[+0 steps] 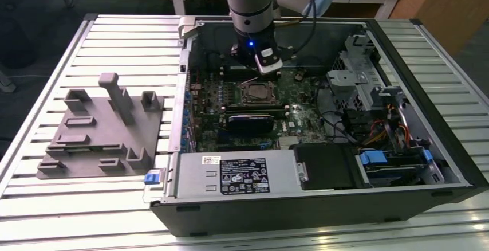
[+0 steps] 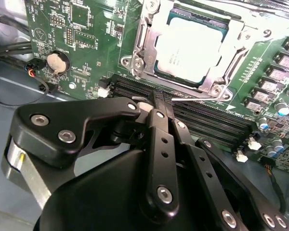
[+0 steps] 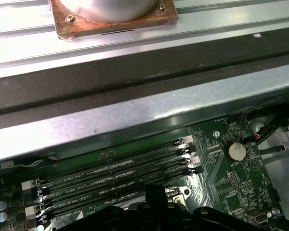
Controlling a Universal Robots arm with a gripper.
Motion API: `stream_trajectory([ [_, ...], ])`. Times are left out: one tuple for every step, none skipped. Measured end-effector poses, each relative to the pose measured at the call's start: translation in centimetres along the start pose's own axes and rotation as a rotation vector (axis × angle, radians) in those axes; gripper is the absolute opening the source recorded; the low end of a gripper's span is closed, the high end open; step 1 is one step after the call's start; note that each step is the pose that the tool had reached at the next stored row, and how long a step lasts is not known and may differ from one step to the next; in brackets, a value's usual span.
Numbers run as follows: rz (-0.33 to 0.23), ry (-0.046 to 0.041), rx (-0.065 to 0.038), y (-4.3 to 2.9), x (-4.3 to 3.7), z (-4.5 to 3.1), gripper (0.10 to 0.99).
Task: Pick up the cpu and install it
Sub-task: 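Install the first cpu locking lever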
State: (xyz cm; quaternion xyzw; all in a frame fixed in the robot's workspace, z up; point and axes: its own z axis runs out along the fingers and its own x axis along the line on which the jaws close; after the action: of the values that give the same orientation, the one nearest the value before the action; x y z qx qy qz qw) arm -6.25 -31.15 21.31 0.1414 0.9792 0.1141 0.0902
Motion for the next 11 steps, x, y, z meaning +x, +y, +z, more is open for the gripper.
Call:
stream_trajectory([
  [0.002, -0.0009, 0.002, 0.04, 0.02, 0.04, 0.106],
  [0.004, -0.0019, 0.003, 0.09, 0.04, 0.1, 0.106],
  [0.006, -0.0029, 0.005, 0.12, 0.07, 0.16, 0.106],
  [0.008, -0.0039, 0.007, 0.16, 0.09, 0.22, 0.106],
  [0.01, -0.0048, 0.008, 0.18, 0.11, 0.27, 0.106],
  [0.013, -0.0056, 0.009, 0.2, 0.13, 0.32, 0.106],
  [0.015, -0.0065, 0.01, 0.23, 0.14, 0.36, 0.106],
  [0.019, -0.0074, 0.011, 0.25, 0.16, 0.39, 0.106],
  [0.024, -0.0087, 0.012, 0.28, 0.17, 0.43, 0.106],
  [0.03, -0.0102, 0.013, 0.33, 0.19, 0.47, 0.106],
  [0.036, -0.0117, 0.013, 0.37, 0.21, 0.52, 0.106],
])
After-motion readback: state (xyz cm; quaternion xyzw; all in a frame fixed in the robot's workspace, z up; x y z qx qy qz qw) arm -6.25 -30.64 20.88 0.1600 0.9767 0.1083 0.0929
